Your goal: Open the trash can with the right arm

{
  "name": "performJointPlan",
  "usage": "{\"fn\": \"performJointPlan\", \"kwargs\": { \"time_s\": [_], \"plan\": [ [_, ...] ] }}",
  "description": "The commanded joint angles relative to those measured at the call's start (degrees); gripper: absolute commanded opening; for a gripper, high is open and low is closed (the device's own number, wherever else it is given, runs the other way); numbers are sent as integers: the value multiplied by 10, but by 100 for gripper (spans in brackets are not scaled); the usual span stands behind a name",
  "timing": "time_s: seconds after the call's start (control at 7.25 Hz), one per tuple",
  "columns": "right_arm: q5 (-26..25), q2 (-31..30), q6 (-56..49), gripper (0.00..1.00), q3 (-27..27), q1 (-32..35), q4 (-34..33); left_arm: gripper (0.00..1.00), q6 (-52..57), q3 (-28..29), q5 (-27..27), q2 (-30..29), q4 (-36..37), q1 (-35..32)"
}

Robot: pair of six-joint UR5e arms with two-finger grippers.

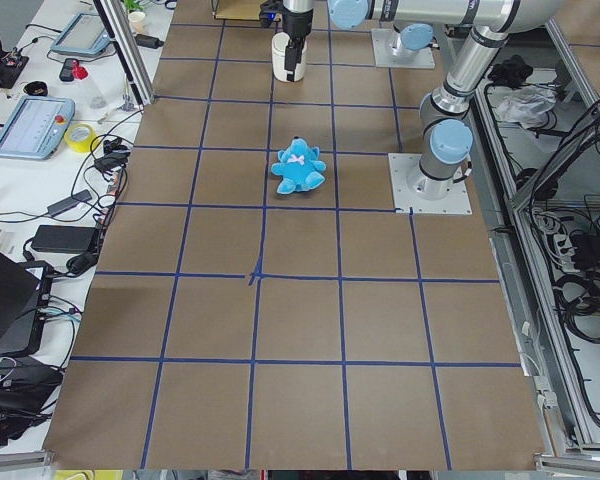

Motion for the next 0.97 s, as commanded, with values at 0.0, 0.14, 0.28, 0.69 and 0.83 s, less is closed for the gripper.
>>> {"fn": "performJointPlan", "kwargs": {
  "time_s": [0.0,0.14,0.28,0.69,0.83],
  "plan": [
    [-5,0,0,100,1,0,2,100,0,0,0,0,0,0],
    [-7,0,0,100,0,0,0,100,0,0,0,0,0,0],
    [-2,1,1,100,2,0,-2,100,0,0,0,0,0,0],
    [-5,0,0,100,1,0,-2,100,0,0,0,0,0,0],
    [-5,0,0,100,0,0,-3,100,0,0,0,0,0,0]
  ]
}}
